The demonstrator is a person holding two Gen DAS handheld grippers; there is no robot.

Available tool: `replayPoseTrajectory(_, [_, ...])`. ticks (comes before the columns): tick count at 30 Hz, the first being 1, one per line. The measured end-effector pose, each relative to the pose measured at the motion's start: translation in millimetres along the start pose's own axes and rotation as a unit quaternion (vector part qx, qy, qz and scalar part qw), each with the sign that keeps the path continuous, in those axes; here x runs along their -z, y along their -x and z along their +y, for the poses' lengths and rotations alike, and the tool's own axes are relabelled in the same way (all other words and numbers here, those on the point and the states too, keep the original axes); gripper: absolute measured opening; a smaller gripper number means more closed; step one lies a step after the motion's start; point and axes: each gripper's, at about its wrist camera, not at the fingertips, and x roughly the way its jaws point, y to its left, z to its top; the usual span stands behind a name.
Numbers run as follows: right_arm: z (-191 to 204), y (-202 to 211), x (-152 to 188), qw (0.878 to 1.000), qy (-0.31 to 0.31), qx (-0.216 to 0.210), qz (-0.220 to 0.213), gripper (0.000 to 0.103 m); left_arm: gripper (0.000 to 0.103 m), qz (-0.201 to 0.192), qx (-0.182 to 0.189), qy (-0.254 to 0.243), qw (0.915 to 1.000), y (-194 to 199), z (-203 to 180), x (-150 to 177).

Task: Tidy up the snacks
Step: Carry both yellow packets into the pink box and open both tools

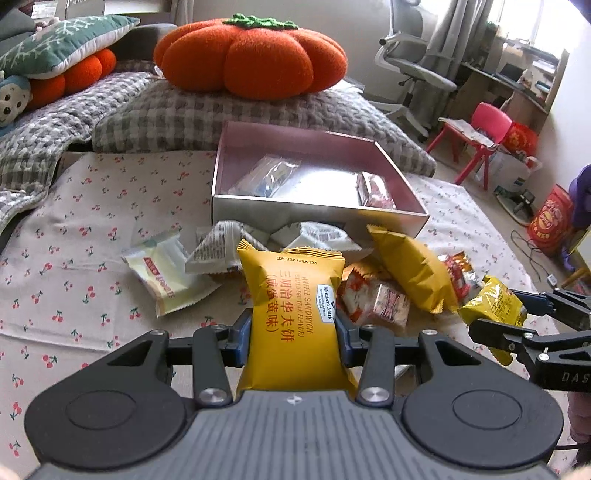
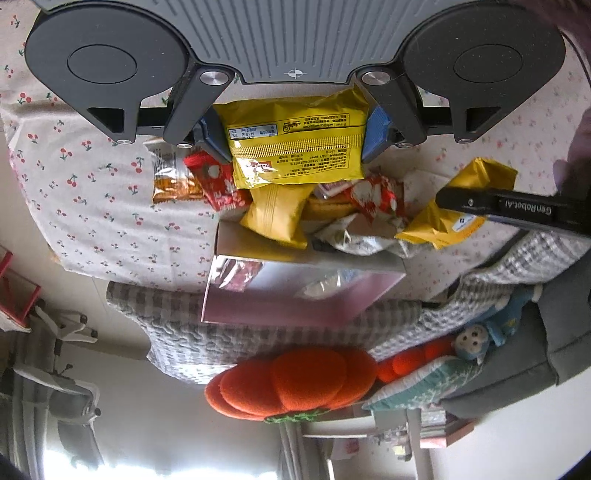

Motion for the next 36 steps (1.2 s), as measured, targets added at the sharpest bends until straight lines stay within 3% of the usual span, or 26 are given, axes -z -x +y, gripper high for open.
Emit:
replayPoseTrajectory(18, [-3.1,-10.4,-50.0,0.999,-0.027,0.004,-0.023,0.075,0.040,-0.021,0.002,0.030,0.9993,-8.1,13.1,-42.7])
replayPoseTrajectory(26, [-18.6,-36.2,-79.4,0.998,-0.058,0.000,-0.023,0.075,0.040,-0.040,0.019,0.024,0.9987,-33.9,9.8,-74.2])
replayPoseTrajectory(36, [-42.4,-72.7,-99.9,0.996,-0.084,0.017,-0.015,0.075,0.040,-0.027,0.046,0.017,0.9984,-81.3,-1.0,-107.6])
